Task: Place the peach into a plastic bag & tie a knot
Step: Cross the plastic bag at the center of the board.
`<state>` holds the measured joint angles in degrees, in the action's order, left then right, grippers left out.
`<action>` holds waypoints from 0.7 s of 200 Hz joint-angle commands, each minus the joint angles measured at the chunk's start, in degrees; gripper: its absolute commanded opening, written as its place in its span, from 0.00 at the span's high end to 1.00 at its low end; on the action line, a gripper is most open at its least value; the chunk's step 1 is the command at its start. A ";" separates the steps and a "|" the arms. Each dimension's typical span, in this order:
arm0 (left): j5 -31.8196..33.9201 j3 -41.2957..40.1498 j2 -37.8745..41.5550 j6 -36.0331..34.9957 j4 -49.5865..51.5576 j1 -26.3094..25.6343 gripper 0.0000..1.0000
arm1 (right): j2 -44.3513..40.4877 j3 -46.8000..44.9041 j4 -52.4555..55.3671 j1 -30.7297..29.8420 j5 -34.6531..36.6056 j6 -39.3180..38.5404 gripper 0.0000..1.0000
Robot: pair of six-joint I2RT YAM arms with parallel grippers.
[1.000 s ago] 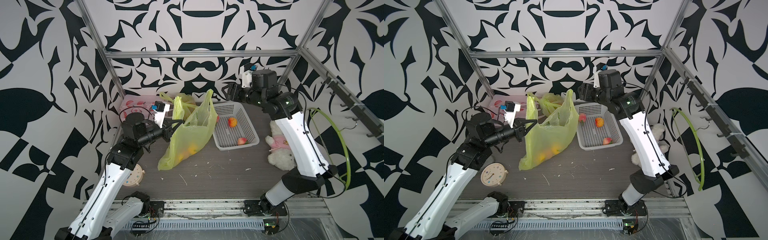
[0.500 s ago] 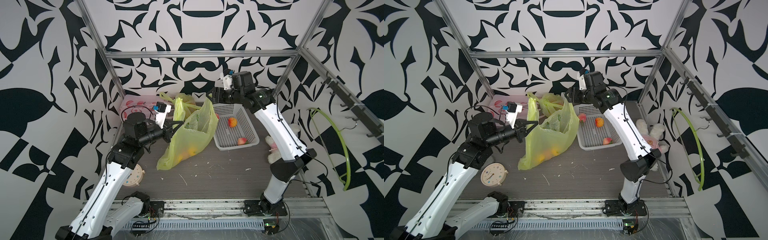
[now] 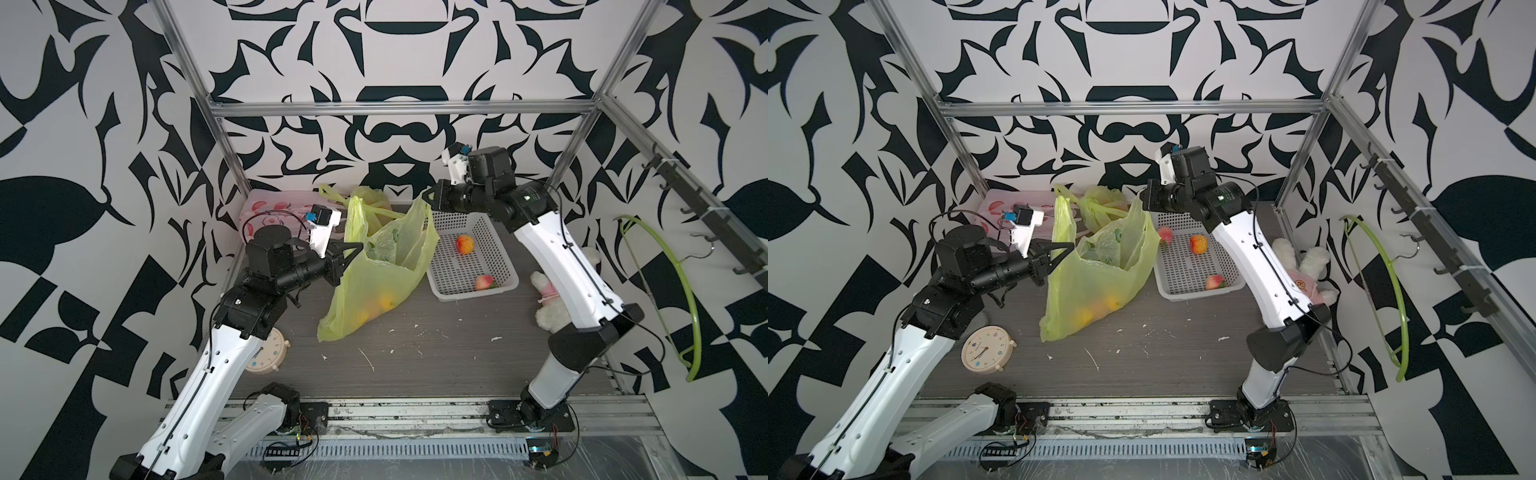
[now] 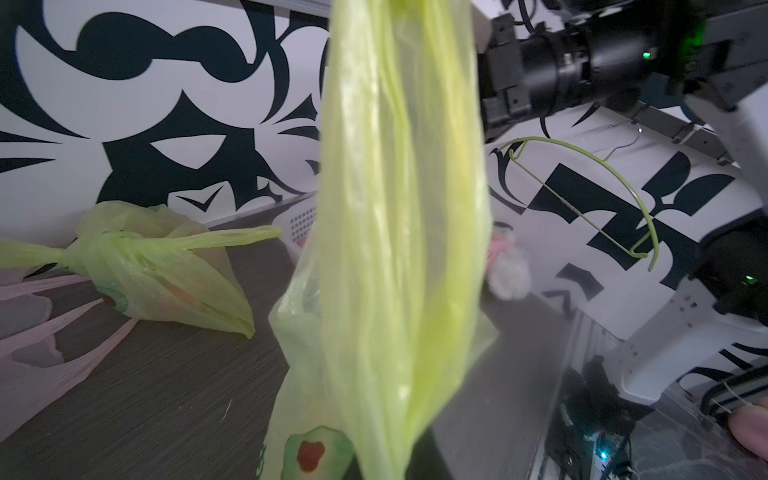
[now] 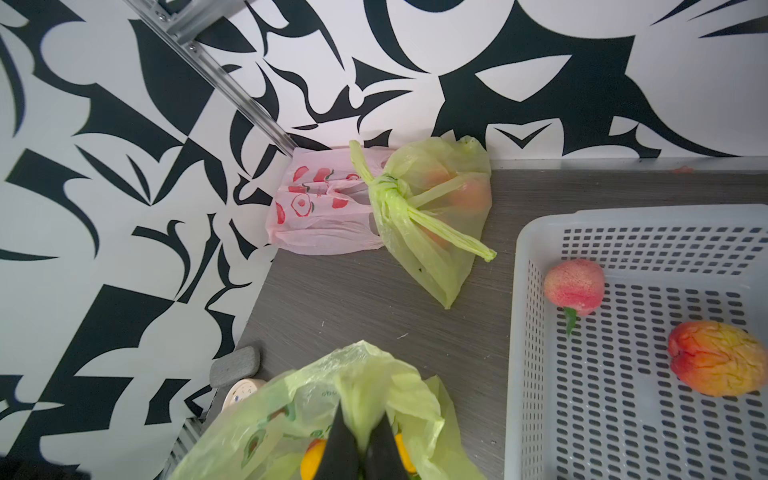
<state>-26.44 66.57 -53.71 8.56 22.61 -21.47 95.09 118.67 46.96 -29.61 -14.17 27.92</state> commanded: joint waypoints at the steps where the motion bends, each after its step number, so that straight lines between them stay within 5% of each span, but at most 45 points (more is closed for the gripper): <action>1: 1.28 3.52 1.00 0.13 3.92 2.97 1.00 | -8.90 -0.75 1.73 -2.04 0.54 2.40 1.00; 31: -6.07 5.59 -1.13 2.51 6.20 7.60 1.00 | -15.43 -2.89 5.31 -4.51 0.96 7.17 1.00; 79: -14.73 7.54 -8.82 5.40 6.83 7.84 1.00 | -21.36 -11.11 0.52 -5.64 -0.03 15.65 1.00; 115: -21.59 5.63 -16.07 7.54 4.03 7.42 1.00 | -16.92 -15.91 -3.32 -5.55 1.98 9.13 1.00; 140: -23.42 4.67 -20.78 6.30 4.60 6.30 1.00 | -12.83 -18.06 -11.02 -5.58 -2.94 2.32 1.00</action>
<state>-44.69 72.42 -71.59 15.09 27.33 -14.26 78.63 101.89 44.84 -34.98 -13.65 37.28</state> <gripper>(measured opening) 0.041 0.047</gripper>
